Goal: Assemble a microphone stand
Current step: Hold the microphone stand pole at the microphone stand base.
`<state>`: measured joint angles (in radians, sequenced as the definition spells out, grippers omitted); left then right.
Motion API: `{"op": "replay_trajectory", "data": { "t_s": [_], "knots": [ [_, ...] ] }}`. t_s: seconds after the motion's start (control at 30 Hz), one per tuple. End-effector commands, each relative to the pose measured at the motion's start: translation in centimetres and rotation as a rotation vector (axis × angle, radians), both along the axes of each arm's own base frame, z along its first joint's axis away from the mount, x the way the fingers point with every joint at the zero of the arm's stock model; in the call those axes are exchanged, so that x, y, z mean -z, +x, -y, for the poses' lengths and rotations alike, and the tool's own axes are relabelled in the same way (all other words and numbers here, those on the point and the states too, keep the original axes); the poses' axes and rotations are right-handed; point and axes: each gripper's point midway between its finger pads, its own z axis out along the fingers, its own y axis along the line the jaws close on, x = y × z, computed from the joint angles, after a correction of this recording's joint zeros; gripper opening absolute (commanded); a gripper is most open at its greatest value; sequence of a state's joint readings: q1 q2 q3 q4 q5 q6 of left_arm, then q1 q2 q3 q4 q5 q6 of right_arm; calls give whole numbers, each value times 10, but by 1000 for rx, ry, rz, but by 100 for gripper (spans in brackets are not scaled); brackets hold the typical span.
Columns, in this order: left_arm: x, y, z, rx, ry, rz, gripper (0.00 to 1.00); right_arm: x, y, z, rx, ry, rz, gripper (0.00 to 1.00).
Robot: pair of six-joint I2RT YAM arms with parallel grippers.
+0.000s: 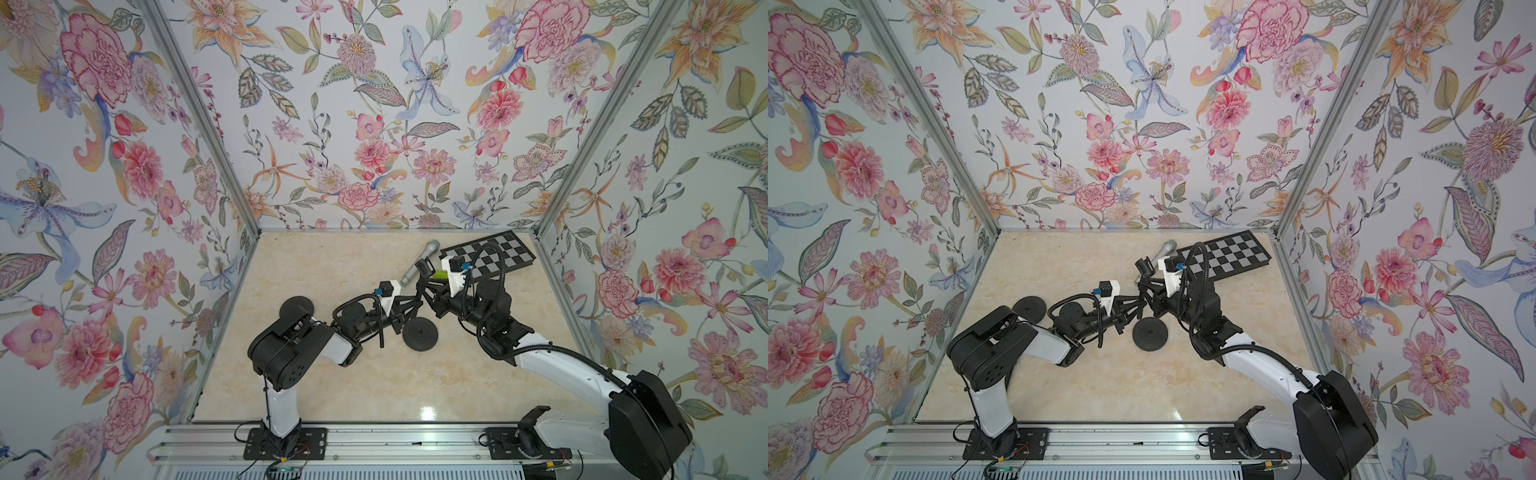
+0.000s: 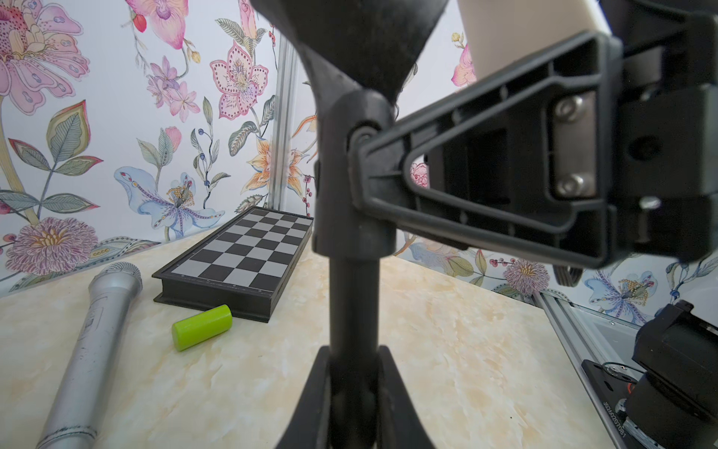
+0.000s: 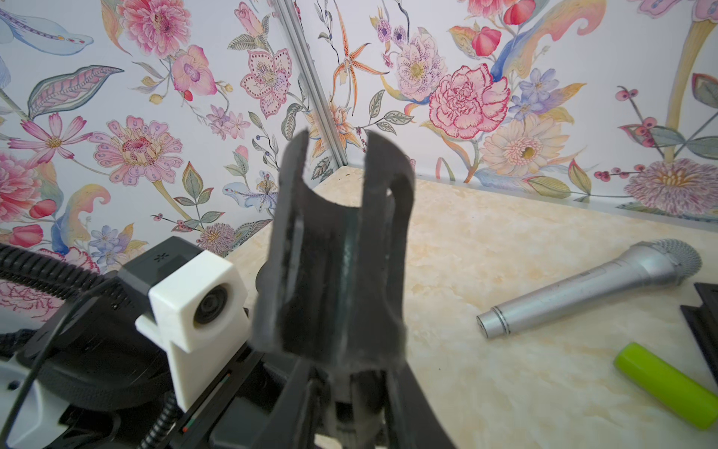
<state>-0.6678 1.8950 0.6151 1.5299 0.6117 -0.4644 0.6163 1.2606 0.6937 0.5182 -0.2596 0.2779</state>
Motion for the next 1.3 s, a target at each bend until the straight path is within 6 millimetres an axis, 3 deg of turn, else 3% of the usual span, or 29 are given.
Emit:
{"op": "replay_trajectory", "data": {
  "t_s": [0.0, 0.17, 0.27, 0.33, 0.67, 0.9, 1.0, 1.27],
  "knots": [
    [-31, -13, -4, 16, -113, 161, 5, -14, 10, 3, 58, 10, 56, 13],
    [-20, -2, -3, -37, -49, 188, 9, -4, -19, -1, 24, -107, 293, 3],
    [-17, -2, -2, -33, -46, 203, 30, 7, -31, 2, -1, -140, 361, 4],
    [-13, -6, -3, -21, -51, 234, 37, 9, -36, 0, 1, -140, 406, 3],
    [6, 0, -1, -40, -35, 243, 43, 24, -46, -1, -5, -123, 445, 2],
    [18, -5, 10, 37, -31, 218, 41, 55, -64, 4, -96, -178, 417, 4],
    [24, -8, 13, 36, -14, 230, 40, 64, -61, 9, -80, -186, 398, 5],
    [27, -6, 17, 56, -26, 198, 37, 65, -47, 13, -54, -238, 356, 3]
  ]
}}
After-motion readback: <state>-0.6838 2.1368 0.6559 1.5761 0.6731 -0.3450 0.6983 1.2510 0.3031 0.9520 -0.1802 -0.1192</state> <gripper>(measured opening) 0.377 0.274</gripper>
